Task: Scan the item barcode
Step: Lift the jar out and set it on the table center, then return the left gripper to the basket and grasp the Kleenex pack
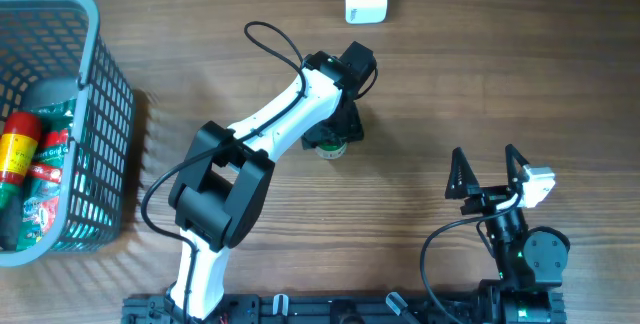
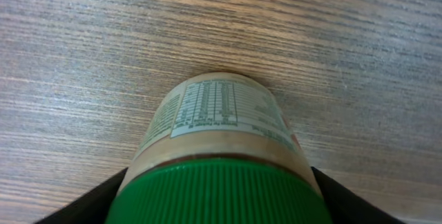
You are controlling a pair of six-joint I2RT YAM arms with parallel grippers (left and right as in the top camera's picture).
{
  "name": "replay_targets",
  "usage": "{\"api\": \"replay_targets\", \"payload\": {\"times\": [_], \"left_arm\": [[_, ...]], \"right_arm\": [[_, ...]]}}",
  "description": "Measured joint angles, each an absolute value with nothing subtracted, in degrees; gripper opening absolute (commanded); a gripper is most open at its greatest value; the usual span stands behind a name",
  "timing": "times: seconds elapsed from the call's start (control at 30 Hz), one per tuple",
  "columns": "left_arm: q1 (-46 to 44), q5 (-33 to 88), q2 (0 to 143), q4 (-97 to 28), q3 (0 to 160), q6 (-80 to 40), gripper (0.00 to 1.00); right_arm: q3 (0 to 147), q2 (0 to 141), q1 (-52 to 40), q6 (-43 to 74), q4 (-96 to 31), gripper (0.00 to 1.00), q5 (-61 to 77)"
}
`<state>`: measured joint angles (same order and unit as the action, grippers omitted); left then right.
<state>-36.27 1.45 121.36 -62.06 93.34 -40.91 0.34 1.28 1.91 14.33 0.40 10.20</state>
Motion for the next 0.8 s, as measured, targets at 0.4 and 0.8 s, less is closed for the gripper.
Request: {"api": "replay_targets", "payload": {"times": [0.4, 0.8], "left_arm": [[-36.3, 1.2, 120.0, -63.2, 93.3, -41.1, 1.00], [-32.7, -9.3, 100.8, -70.2, 100.2, -39.4, 1.00]], "right_arm": [[0.4, 1.3, 1.9, 14.3, 0.4, 1.00, 10.2], [0.3, 1.3, 1.9, 14.3, 0.4, 1.00, 10.2]]}}
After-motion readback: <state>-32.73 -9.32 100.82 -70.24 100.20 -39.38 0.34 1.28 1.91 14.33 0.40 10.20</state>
